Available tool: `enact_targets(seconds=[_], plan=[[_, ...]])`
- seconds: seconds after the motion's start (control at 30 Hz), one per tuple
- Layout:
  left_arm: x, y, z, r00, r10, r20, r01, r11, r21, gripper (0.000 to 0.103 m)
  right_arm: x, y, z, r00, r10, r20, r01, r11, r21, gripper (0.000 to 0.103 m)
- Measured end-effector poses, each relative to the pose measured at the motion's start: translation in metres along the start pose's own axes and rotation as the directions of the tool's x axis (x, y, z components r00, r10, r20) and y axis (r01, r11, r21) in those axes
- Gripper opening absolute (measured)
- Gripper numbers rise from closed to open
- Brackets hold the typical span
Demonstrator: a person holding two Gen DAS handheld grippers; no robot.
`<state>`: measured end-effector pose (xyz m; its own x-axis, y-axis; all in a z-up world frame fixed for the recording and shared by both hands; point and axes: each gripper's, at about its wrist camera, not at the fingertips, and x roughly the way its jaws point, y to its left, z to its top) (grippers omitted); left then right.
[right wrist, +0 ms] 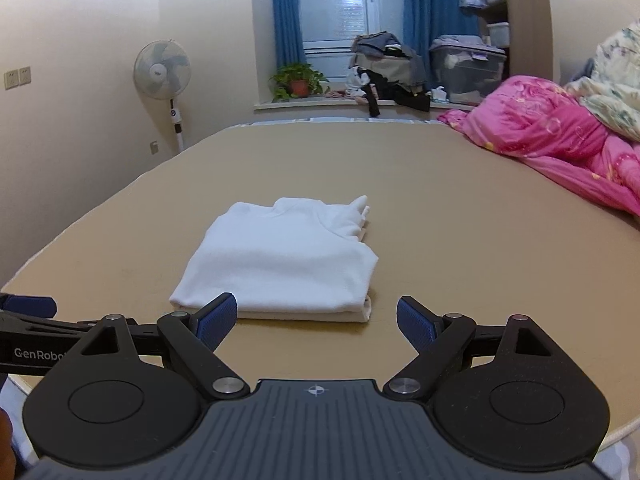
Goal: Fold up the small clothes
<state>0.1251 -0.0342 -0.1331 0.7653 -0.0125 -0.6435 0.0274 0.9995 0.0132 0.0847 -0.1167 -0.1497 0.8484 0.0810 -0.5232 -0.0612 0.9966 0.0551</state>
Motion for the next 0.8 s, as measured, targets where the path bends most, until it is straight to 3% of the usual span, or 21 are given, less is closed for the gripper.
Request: enact_targets(seconds=[0.8], plan=[[0.002,0.0014,0.0015,1.0,-0.003,-0.006,0.003,1.0,-0.001,0.103,0.0087,0.009,-0.0033,1.0,0.018,-0.017,-0.019,0.999,-0.04,0.088]])
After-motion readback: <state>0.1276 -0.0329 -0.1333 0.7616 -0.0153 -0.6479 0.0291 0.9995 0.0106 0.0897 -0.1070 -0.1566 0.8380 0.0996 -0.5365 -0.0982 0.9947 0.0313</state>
